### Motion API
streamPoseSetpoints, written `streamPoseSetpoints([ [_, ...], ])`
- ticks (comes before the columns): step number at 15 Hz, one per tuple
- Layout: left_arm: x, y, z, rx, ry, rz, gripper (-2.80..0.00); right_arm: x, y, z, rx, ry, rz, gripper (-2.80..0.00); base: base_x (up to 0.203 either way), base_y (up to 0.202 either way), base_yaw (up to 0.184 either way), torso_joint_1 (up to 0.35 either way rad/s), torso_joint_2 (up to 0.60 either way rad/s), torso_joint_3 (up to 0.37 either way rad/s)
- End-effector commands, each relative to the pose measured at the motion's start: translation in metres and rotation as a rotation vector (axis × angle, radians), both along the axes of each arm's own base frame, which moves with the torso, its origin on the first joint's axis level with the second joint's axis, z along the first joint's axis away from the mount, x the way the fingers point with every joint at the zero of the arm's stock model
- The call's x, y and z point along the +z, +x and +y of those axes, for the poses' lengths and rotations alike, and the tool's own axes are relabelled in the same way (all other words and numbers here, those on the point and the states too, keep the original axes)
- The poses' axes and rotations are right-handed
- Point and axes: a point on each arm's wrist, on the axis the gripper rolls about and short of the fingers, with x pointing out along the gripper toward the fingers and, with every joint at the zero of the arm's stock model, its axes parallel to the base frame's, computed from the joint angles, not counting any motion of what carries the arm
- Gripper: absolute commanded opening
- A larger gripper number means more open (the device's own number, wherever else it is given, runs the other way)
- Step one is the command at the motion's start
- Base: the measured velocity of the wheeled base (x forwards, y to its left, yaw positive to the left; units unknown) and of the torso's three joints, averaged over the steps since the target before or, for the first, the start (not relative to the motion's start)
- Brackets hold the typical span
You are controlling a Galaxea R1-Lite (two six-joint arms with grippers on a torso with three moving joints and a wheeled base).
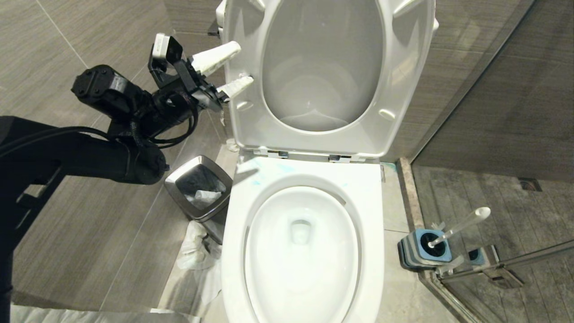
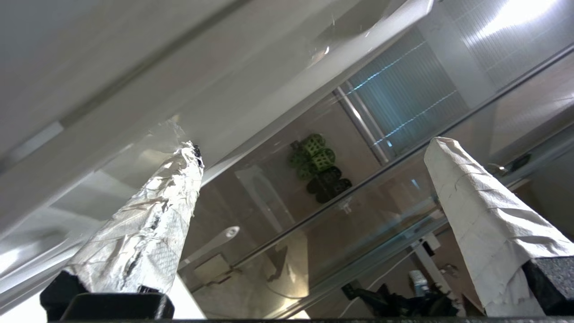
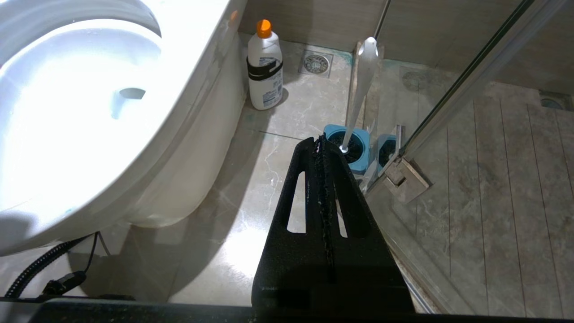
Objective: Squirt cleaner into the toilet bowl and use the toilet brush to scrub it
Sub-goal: Use the left hand to lift the toilet lid slightly
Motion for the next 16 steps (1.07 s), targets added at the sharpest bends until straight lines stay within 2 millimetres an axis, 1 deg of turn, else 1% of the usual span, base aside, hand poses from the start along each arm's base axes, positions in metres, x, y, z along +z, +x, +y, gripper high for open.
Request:
streamPoseSetpoints([
  [1, -0.015, 0.01, -0.003, -0.004, 0.01, 0.026, 0.0, -0.003, 0.001, 0.0, 0.001, 0.0, 0.011, -2.8, 0.0, 0.0, 0.0, 0.0, 0.0, 0.0],
  [6, -0.021, 0.015, -0.004, 0.002, 0.01, 0.029, 0.0, -0.003, 0.001, 0.0, 0.001, 0.0, 0.011, -2.8, 0.0, 0.0, 0.0, 0.0, 0.0, 0.0],
  [10, -0.039, 0.032, -0.007, 0.033, 0.031, -0.027, 0.0, -0.003, 0.001, 0.0, 0.001, 0.0, 0.011, -2.8, 0.0, 0.0, 0.0, 0.0, 0.0, 0.0],
  [13, -0.048, 0.038, -0.009, 0.049, 0.041, -0.047, 0.0, -0.003, 0.001, 0.0, 0.001, 0.0, 0.011, -2.8, 0.0, 0.0, 0.0, 0.0, 0.0, 0.0],
  [16, -0.052, 0.043, -0.01, 0.054, 0.043, -0.058, 0.0, -0.003, 0.001, 0.0, 0.001, 0.0, 0.011, -2.8, 0.0, 0.0, 0.0, 0.0, 0.0, 0.0],
])
